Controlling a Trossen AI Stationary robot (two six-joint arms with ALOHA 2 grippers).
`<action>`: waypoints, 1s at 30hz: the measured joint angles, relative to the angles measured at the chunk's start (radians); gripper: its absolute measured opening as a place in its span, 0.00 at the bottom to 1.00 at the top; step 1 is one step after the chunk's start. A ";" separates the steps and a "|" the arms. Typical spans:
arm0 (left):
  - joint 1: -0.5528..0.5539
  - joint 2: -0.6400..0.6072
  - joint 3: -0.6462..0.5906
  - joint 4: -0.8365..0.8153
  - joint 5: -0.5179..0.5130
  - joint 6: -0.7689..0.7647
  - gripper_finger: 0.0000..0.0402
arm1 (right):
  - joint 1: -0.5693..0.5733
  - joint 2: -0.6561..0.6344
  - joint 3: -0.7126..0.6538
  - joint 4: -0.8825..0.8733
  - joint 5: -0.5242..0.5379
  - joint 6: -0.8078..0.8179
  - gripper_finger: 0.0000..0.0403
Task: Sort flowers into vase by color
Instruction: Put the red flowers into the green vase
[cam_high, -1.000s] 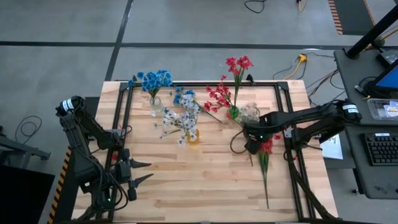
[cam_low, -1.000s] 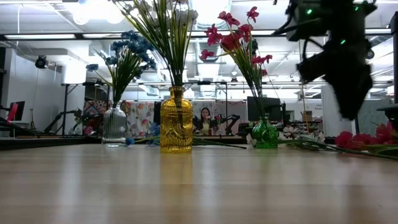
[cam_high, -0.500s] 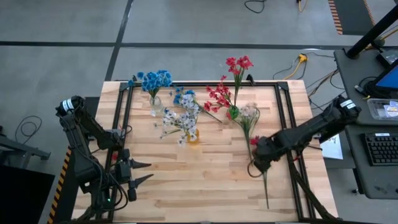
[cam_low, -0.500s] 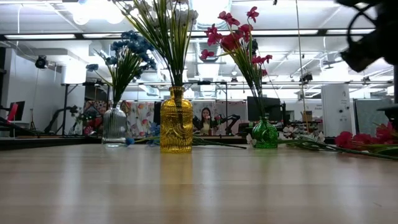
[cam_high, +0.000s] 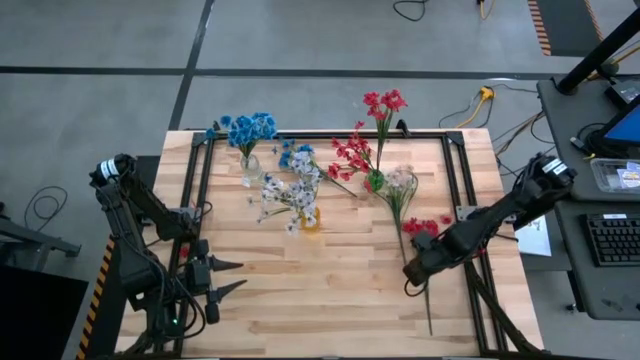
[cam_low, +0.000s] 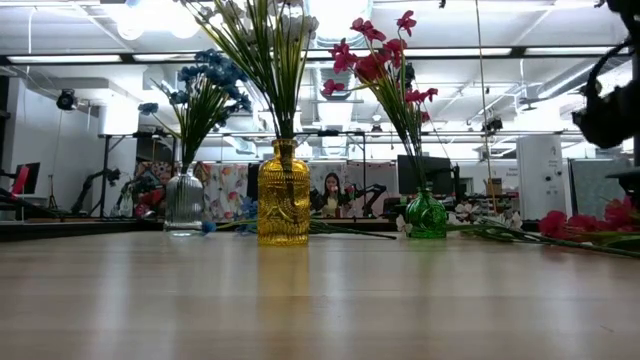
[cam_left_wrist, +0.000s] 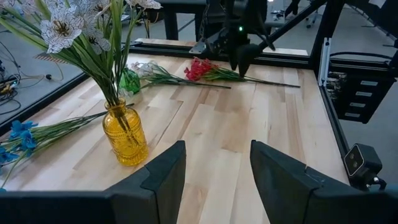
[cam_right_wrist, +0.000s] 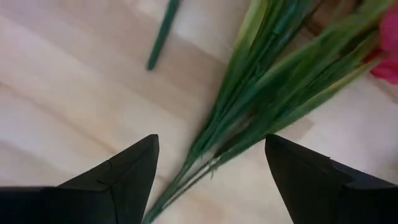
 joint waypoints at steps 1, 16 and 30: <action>0.000 0.000 0.000 0.001 0.000 0.000 0.41 | 0.000 0.011 -0.008 0.011 0.005 0.003 0.71; 0.000 0.000 0.000 0.007 -0.023 0.001 0.41 | -0.002 0.183 -0.010 0.045 -0.037 -0.006 0.46; 0.000 0.000 0.000 0.007 -0.024 0.000 0.41 | -0.001 0.054 -0.017 0.034 -0.073 0.001 0.05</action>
